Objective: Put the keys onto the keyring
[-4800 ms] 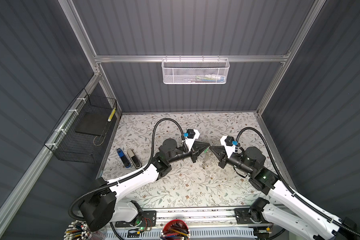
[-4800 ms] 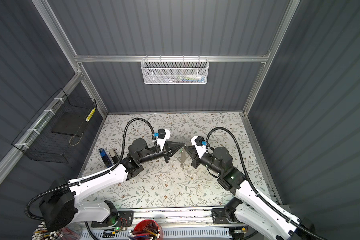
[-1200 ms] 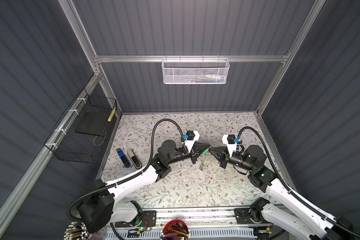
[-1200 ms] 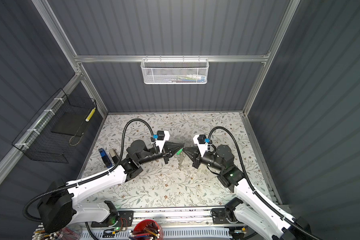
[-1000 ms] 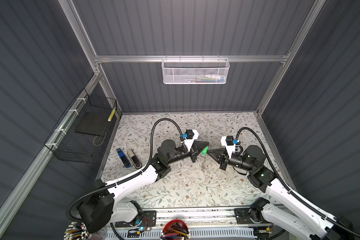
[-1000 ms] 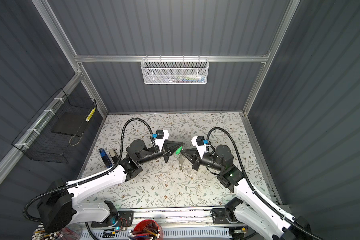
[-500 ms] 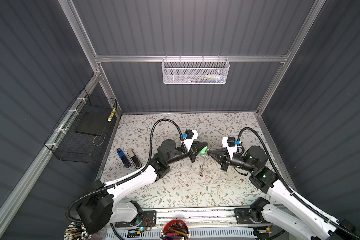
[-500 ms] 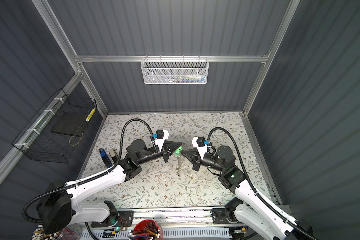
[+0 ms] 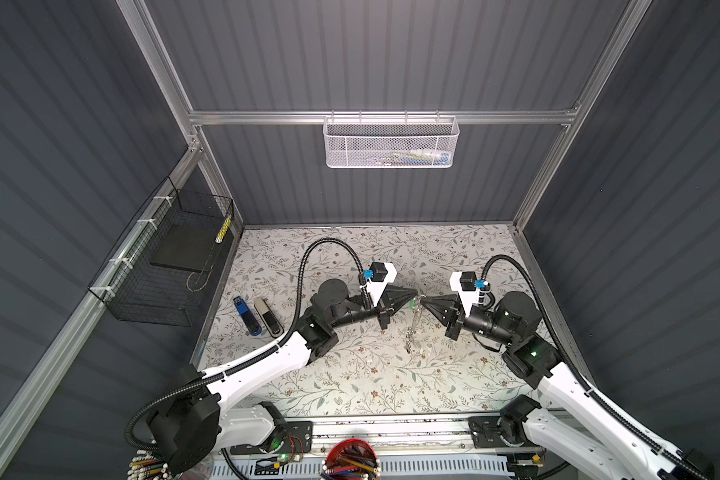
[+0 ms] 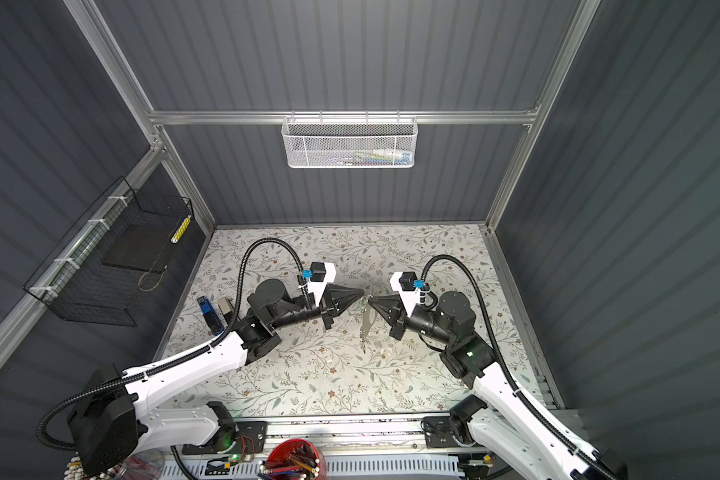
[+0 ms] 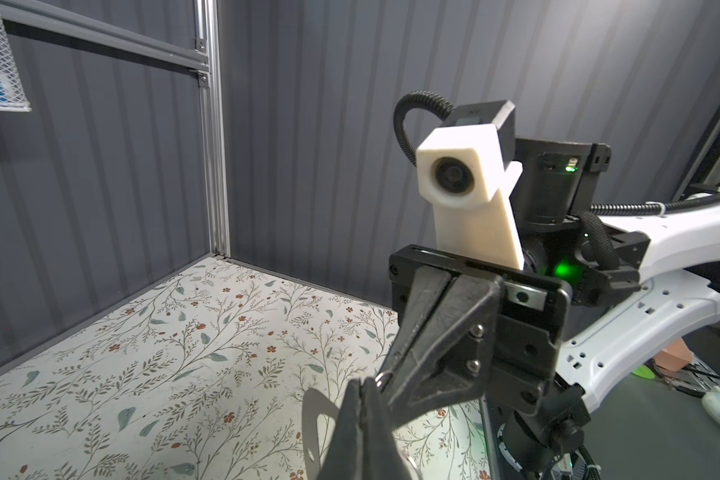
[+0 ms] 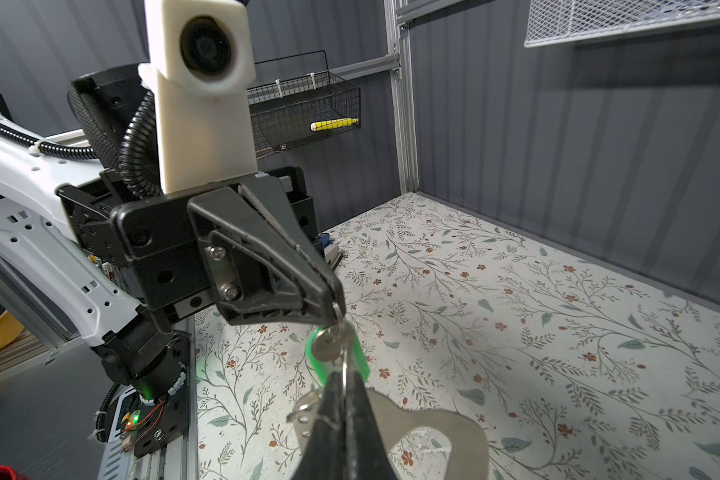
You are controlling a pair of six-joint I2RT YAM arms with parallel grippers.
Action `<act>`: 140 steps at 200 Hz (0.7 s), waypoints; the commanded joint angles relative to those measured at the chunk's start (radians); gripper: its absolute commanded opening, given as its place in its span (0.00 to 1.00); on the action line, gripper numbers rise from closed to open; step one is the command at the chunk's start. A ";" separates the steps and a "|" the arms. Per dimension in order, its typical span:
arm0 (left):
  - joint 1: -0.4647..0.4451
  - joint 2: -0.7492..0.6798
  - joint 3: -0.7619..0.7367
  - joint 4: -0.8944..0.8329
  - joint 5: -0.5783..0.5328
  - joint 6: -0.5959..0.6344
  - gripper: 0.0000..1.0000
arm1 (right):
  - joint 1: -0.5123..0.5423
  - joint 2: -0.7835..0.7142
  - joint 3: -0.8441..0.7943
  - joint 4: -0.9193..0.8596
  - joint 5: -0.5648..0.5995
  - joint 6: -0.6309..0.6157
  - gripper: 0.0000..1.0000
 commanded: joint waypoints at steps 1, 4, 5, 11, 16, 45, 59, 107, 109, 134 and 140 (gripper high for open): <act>0.002 0.017 0.028 0.030 0.055 -0.009 0.00 | -0.004 0.006 0.038 0.022 -0.022 0.010 0.00; 0.002 0.019 0.028 0.032 0.056 -0.009 0.00 | -0.005 0.007 0.037 0.025 -0.024 0.013 0.00; 0.002 0.019 0.029 0.034 0.056 -0.009 0.00 | -0.005 0.007 0.037 0.026 -0.024 0.013 0.00; 0.002 0.023 0.033 0.031 0.059 -0.011 0.00 | -0.006 0.008 0.037 0.028 -0.026 0.014 0.00; 0.001 0.027 0.034 0.027 0.063 -0.011 0.00 | -0.005 0.008 0.038 0.030 -0.026 0.015 0.00; 0.002 0.039 0.043 0.030 0.068 -0.011 0.00 | -0.005 0.013 0.038 0.038 -0.038 0.024 0.00; 0.002 0.041 0.045 0.027 0.059 -0.009 0.00 | -0.004 0.013 0.035 0.046 -0.047 0.029 0.00; 0.001 0.033 0.040 0.032 0.018 0.007 0.00 | -0.006 0.026 0.036 0.056 -0.067 0.040 0.00; 0.001 0.034 0.040 0.030 0.018 0.007 0.00 | -0.006 0.027 0.036 0.057 -0.067 0.040 0.00; 0.001 0.029 0.041 0.012 -0.004 0.017 0.00 | -0.004 0.028 0.041 0.053 -0.069 0.042 0.00; -0.001 0.028 0.042 0.007 -0.011 0.021 0.00 | -0.005 0.027 0.040 0.054 -0.067 0.042 0.00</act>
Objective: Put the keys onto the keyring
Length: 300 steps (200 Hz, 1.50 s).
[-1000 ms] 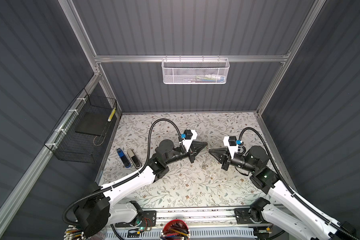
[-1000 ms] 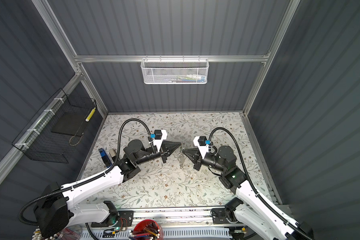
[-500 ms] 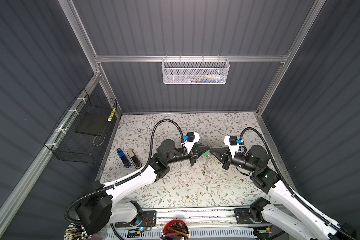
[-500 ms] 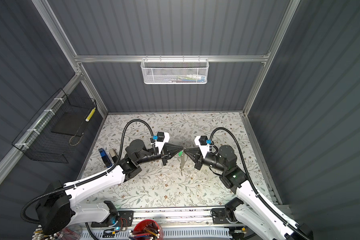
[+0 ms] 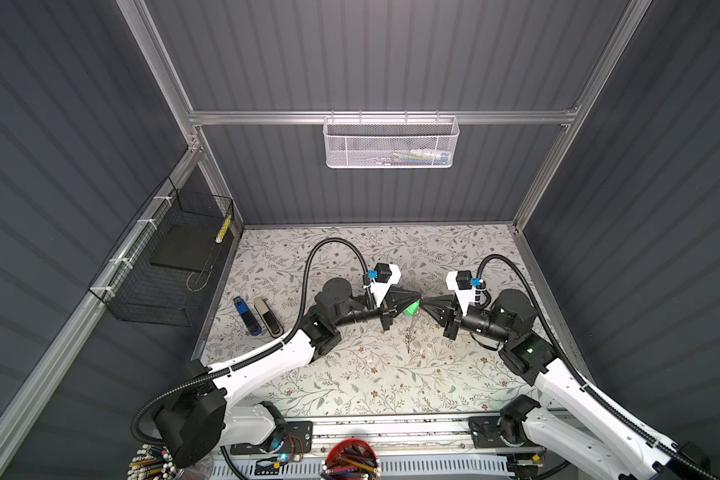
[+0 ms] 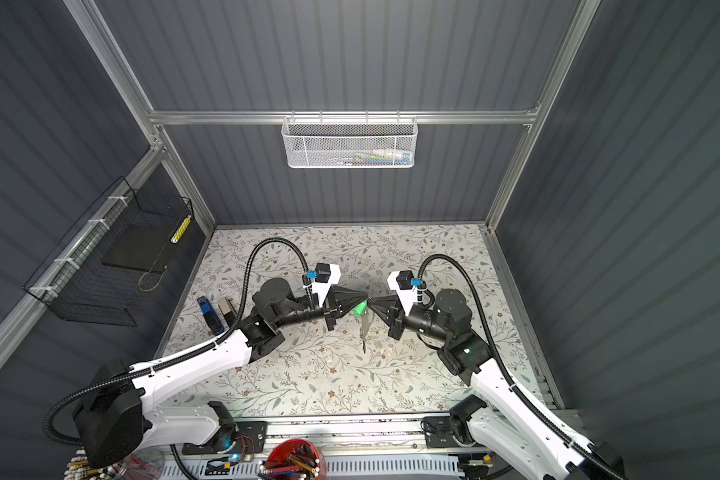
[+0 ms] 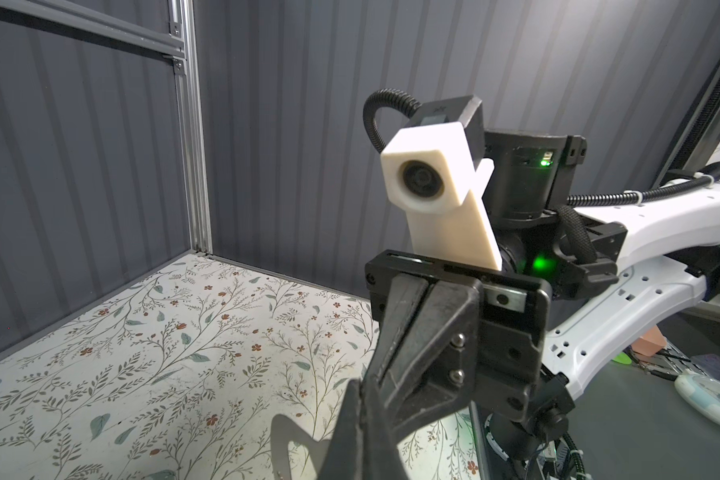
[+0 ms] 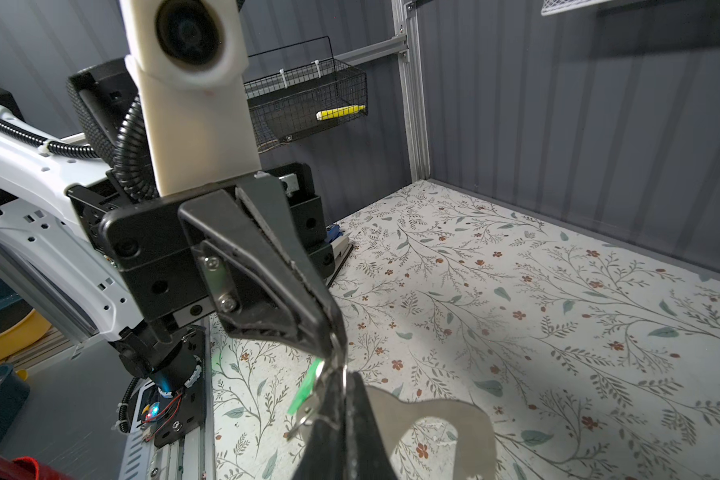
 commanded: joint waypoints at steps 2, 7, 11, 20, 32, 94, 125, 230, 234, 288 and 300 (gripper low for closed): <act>0.000 -0.004 0.028 -0.005 -0.037 0.025 0.00 | 0.000 -0.007 0.039 0.045 -0.029 0.007 0.00; 0.000 -0.005 0.032 -0.015 -0.045 0.027 0.00 | -0.001 -0.008 0.039 0.044 -0.027 0.007 0.00; -0.001 -0.006 0.034 -0.024 -0.047 0.032 0.00 | -0.001 -0.010 0.039 0.045 -0.022 0.006 0.00; -0.003 -0.006 0.040 -0.049 -0.055 0.041 0.00 | -0.001 -0.012 0.039 0.044 -0.019 0.006 0.00; -0.005 -0.009 0.048 -0.084 -0.077 0.053 0.00 | -0.001 -0.014 0.039 0.044 -0.016 0.005 0.00; -0.043 -0.043 0.047 -0.142 -0.284 0.115 0.00 | 0.002 0.001 0.042 0.050 -0.028 0.019 0.00; -0.065 -0.045 0.038 -0.107 -0.355 0.121 0.00 | 0.001 0.013 0.047 0.055 -0.030 0.028 0.00; -0.127 -0.012 0.055 -0.106 -0.568 0.121 0.00 | 0.014 0.039 0.059 0.048 0.004 0.021 0.00; -0.128 -0.009 0.055 -0.102 -0.572 0.121 0.00 | 0.016 0.039 0.059 0.043 0.009 0.016 0.00; -0.132 -0.007 0.068 -0.134 -0.663 0.108 0.00 | 0.041 0.017 0.062 0.008 0.078 -0.039 0.00; -0.132 0.009 0.093 -0.162 -0.675 0.101 0.00 | 0.049 0.016 0.062 0.006 0.091 -0.052 0.00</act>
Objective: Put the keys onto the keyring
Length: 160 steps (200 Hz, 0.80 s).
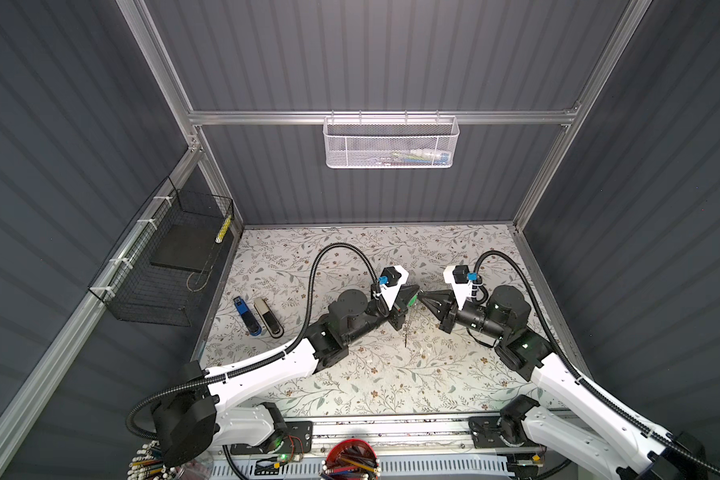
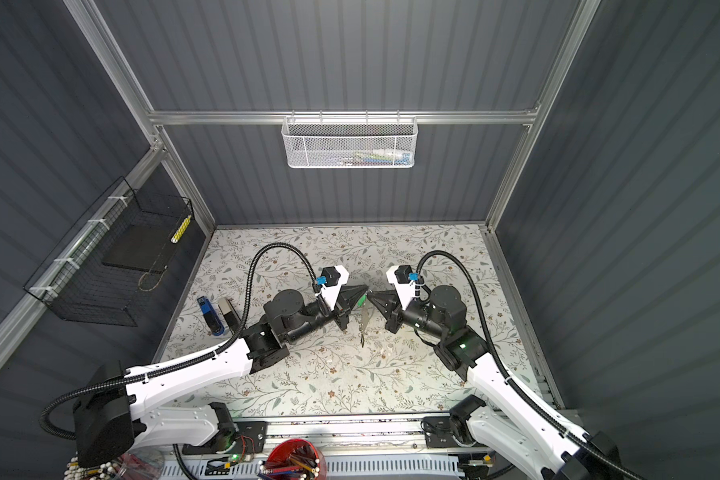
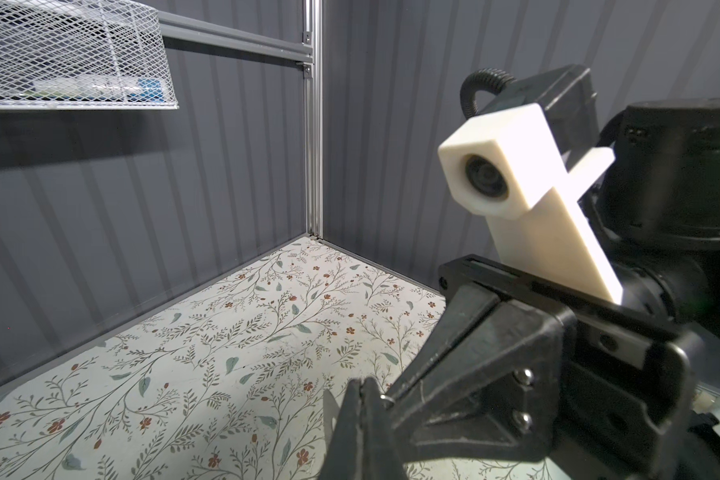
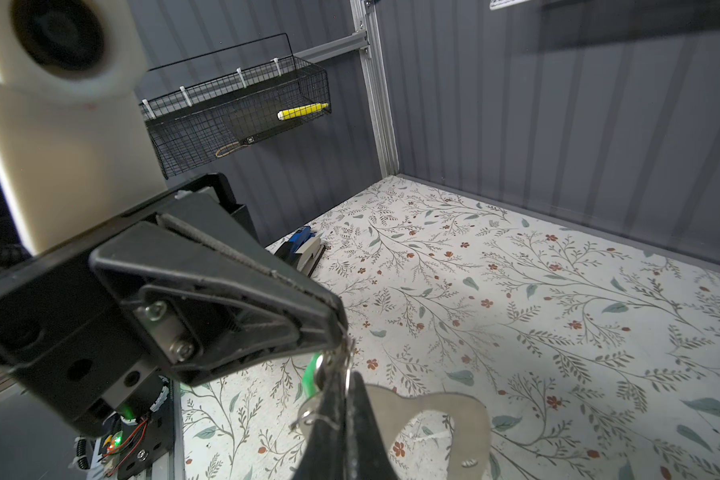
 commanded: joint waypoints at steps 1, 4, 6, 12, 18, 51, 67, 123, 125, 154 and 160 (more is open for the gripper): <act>0.018 0.030 0.067 -0.041 -0.139 -0.004 0.00 | 0.030 -0.034 0.039 0.011 -0.029 -0.048 0.00; 0.018 0.035 0.072 -0.045 -0.138 -0.007 0.00 | 0.034 -0.035 0.037 0.012 -0.024 -0.052 0.00; 0.018 0.037 0.073 -0.044 -0.136 -0.009 0.00 | 0.036 -0.035 0.037 0.012 -0.020 -0.054 0.00; 0.018 0.044 0.073 -0.029 -0.132 -0.012 0.00 | 0.044 -0.035 0.039 0.008 -0.009 -0.067 0.00; 0.018 0.051 0.069 -0.009 -0.129 -0.021 0.00 | 0.051 -0.034 0.040 0.004 0.000 -0.078 0.00; 0.019 0.064 0.084 -0.028 -0.137 -0.038 0.00 | 0.072 -0.050 0.032 0.010 0.034 -0.125 0.00; 0.019 0.061 0.077 -0.029 -0.150 -0.047 0.00 | 0.088 -0.060 0.031 -0.002 0.049 -0.165 0.00; 0.020 0.084 0.099 -0.071 -0.174 -0.089 0.00 | 0.110 -0.088 0.001 0.026 0.085 -0.214 0.00; 0.020 0.084 0.099 -0.071 -0.174 -0.091 0.00 | 0.111 -0.088 -0.001 0.028 0.087 -0.216 0.00; 0.025 0.078 0.091 -0.081 -0.173 -0.119 0.00 | 0.113 -0.109 -0.015 0.042 0.116 -0.234 0.00; 0.027 0.079 0.095 -0.090 -0.173 -0.123 0.00 | 0.113 -0.112 -0.017 0.046 0.117 -0.238 0.00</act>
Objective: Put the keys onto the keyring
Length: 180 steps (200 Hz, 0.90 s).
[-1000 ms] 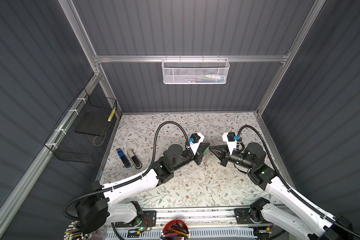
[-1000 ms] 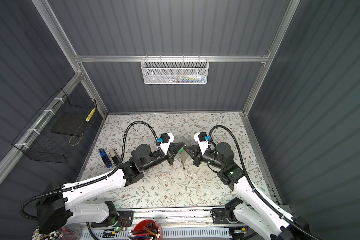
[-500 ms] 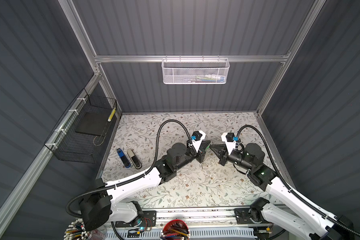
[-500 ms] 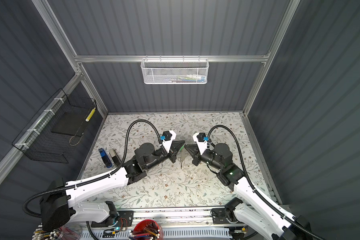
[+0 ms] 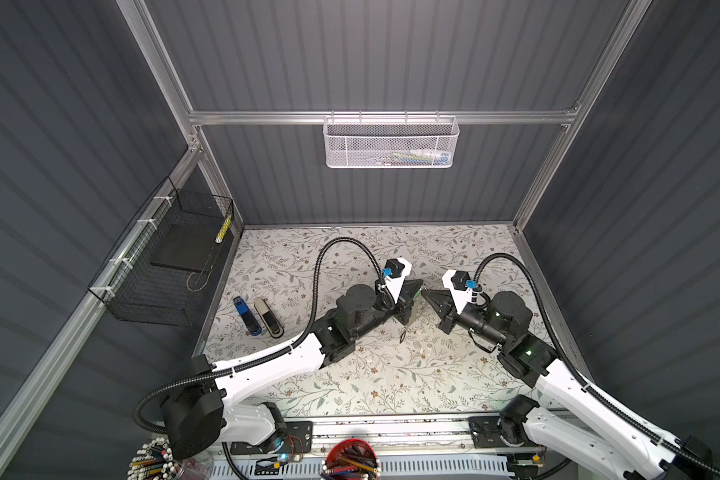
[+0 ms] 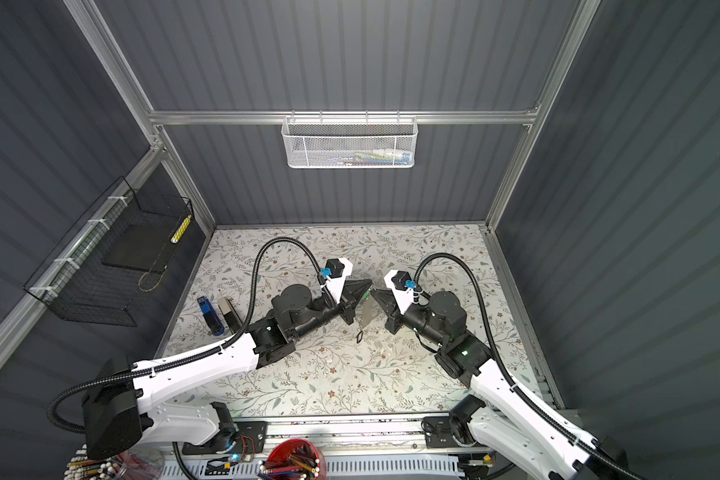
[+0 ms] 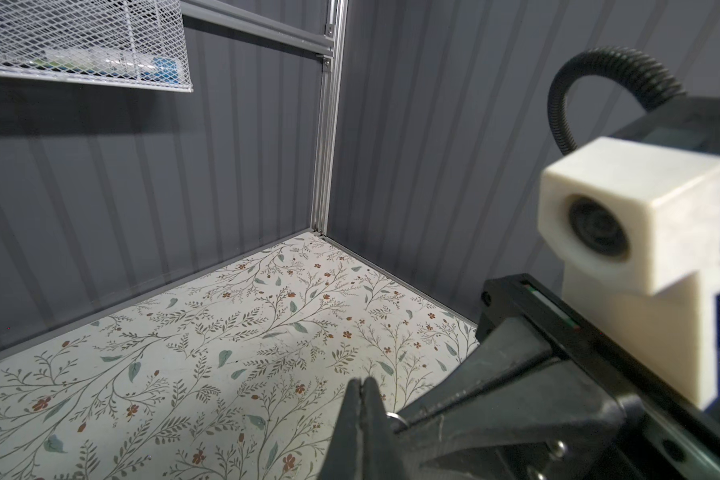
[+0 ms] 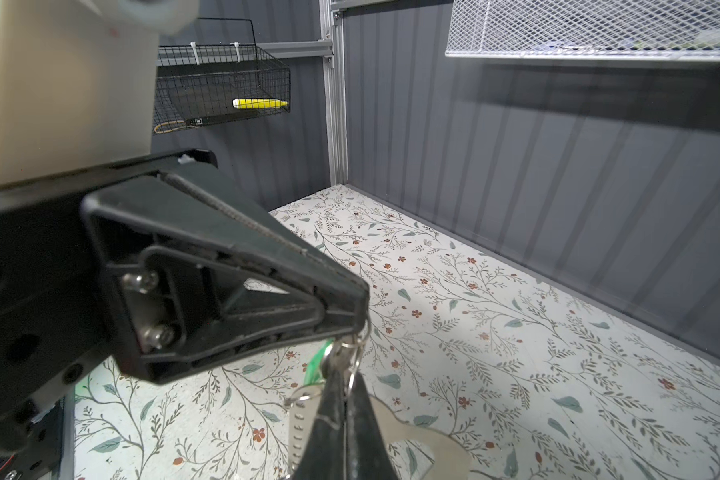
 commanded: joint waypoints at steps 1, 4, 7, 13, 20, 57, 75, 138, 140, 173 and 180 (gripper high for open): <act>0.036 0.026 0.023 -0.055 -0.127 -0.028 0.00 | 0.037 -0.053 -0.007 0.079 -0.103 -0.048 0.00; 0.038 0.026 0.025 -0.060 -0.126 -0.030 0.00 | 0.038 -0.053 -0.008 0.081 -0.101 -0.049 0.00; 0.039 0.026 0.025 -0.062 -0.124 -0.032 0.00 | 0.037 -0.055 -0.008 0.081 -0.100 -0.051 0.00; 0.038 0.026 0.023 -0.065 -0.125 -0.037 0.00 | 0.038 -0.056 -0.008 0.083 -0.099 -0.052 0.00; 0.042 0.028 0.022 -0.065 -0.123 -0.041 0.00 | 0.038 -0.056 -0.007 0.084 -0.101 -0.053 0.00; 0.043 0.033 0.027 -0.084 -0.087 -0.040 0.00 | 0.037 -0.059 -0.005 0.094 -0.075 -0.031 0.00; 0.042 0.039 0.020 -0.075 -0.066 -0.051 0.00 | 0.038 -0.060 -0.001 0.106 -0.062 -0.013 0.00; 0.041 0.050 0.020 -0.099 -0.028 -0.088 0.00 | 0.036 -0.065 -0.003 0.130 -0.063 0.000 0.00; 0.043 0.050 0.021 -0.103 -0.025 -0.087 0.00 | 0.036 -0.064 -0.003 0.130 -0.064 0.001 0.00; 0.038 0.068 0.047 -0.134 0.006 -0.044 0.00 | 0.036 -0.049 0.027 0.096 -0.062 0.014 0.00; 0.035 0.070 0.050 -0.140 0.005 -0.040 0.00 | 0.035 -0.049 0.033 0.086 -0.065 0.013 0.00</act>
